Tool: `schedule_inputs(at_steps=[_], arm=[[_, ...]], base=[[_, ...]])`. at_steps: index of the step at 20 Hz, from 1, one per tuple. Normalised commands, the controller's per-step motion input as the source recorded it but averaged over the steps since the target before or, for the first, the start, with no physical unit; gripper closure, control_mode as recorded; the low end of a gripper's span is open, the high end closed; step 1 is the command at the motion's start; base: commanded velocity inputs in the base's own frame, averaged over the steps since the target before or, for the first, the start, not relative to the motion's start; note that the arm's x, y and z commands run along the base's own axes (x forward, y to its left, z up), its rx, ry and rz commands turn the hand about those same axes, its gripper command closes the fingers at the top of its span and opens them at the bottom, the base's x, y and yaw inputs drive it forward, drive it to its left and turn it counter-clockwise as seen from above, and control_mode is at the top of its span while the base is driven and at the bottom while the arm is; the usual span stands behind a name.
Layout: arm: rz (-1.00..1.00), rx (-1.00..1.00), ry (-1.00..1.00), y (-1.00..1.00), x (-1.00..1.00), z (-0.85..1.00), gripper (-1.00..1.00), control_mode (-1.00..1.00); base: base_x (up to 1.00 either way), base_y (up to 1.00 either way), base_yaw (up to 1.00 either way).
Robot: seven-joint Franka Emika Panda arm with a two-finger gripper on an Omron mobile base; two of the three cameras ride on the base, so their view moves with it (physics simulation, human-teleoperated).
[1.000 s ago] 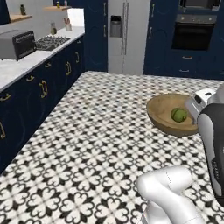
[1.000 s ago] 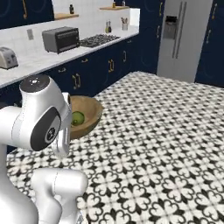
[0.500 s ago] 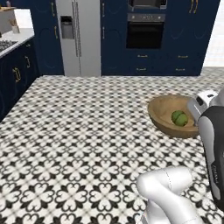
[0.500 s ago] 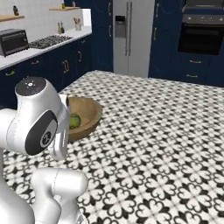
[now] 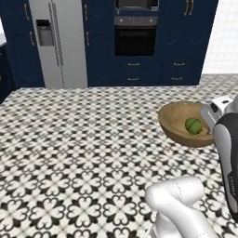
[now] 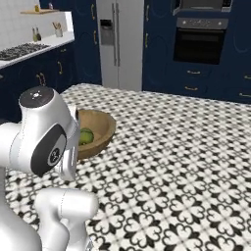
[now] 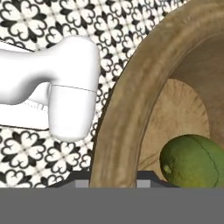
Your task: Pick the lime from the sink and place it in the bowl. Then pick the bowl and place it in the microwave. Then close the microwave door and press the start button.
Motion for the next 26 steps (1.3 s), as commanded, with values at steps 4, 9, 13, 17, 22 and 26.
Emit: schedule_inputs(at_steps=[4,9,13,17,22,26], arm=[[0.00,0.00,0.00,0.00,0.00,0.00,1.00,1.00],[0.00,0.00,0.00,0.00,0.00,0.00,1.00,1.00],[0.00,0.00,0.00,0.00,0.00,0.00,1.00,1.00],[0.00,0.00,0.00,0.00,0.00,0.00,1.00,1.00],[0.00,0.00,0.00,0.00,0.00,0.00,1.00,1.00],[0.00,0.00,0.00,0.00,0.00,0.00,1.00,1.00]], base=[[1.00,-0.25,0.00],[1.00,-0.24,0.00],[1.00,-0.33,-0.05],[1.00,-0.12,-0.30],[1.00,-0.33,-0.25],[1.00,-0.22,-0.20]])
